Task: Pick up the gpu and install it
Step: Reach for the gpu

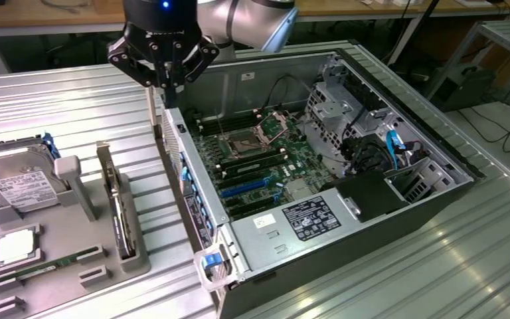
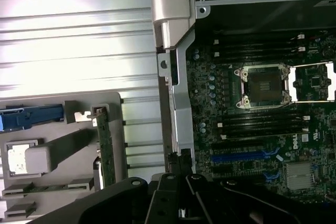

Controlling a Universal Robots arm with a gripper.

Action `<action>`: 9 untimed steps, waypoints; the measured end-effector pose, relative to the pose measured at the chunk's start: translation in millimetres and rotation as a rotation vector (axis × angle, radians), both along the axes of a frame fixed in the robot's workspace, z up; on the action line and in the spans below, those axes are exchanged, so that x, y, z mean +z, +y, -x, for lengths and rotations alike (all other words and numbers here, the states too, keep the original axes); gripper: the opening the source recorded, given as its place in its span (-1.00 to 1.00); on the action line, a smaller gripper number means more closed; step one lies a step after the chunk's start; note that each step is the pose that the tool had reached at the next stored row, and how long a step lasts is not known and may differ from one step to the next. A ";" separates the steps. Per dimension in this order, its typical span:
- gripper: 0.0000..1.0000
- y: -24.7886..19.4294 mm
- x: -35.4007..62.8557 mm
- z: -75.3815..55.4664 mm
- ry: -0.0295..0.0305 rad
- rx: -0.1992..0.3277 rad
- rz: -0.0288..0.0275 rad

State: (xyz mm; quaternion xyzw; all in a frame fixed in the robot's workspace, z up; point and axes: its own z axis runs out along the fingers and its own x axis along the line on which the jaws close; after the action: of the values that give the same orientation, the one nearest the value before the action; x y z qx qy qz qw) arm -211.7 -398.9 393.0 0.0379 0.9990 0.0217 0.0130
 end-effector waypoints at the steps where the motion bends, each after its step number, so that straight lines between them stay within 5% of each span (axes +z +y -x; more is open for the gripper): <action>1: -0.79 0.0 0.0 1.9 0.0000 0.000 0.0000; 9: -0.79 0.0 -0.1 16.2 -0.0001 0.000 0.0000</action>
State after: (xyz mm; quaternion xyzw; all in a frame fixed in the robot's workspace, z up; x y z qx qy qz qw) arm -228.0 -398.9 392.9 0.0379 0.9990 0.0217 0.0131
